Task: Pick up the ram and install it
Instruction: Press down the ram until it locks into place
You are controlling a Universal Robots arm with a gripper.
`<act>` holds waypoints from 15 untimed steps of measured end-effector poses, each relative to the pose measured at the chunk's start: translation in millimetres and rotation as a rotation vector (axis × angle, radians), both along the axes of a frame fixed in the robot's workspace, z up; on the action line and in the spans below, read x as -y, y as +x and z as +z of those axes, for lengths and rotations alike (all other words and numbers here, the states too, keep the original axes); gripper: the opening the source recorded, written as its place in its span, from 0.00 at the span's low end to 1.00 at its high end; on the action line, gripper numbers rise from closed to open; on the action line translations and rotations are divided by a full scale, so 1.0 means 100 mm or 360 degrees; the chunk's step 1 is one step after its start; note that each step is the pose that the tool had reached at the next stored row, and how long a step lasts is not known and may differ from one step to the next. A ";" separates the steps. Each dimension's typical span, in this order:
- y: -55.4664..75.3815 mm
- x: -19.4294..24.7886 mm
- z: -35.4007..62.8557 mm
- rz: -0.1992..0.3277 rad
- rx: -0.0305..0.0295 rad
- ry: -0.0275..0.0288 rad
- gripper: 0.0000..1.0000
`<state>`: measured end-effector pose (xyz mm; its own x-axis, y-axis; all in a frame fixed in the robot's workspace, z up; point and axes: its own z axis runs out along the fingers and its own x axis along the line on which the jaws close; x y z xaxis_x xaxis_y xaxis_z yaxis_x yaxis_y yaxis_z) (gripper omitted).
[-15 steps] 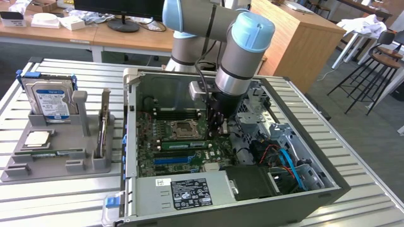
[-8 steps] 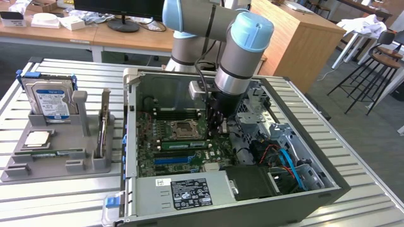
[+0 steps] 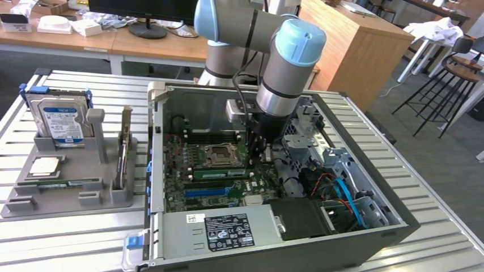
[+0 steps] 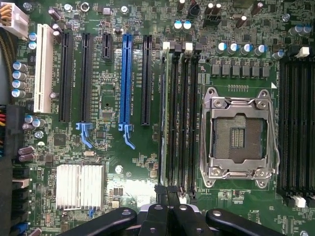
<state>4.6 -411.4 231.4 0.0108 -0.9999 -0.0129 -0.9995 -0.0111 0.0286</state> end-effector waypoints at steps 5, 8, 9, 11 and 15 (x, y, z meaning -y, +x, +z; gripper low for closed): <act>0.00 -0.014 -0.004 0.0000 0.00002 0.00003 0.10; 0.00 -0.016 -0.005 0.0000 0.00002 0.00002 0.10; 0.00 -0.016 -0.005 0.0000 0.00002 0.00000 0.10; 0.00 -0.017 -0.017 0.0000 0.00003 0.00002 0.10; 0.00 -0.016 -0.032 0.0000 0.00001 -0.00001 0.10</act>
<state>4.6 -409.8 228.2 0.0107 -0.9999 -0.0128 -0.9995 -0.0111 0.0286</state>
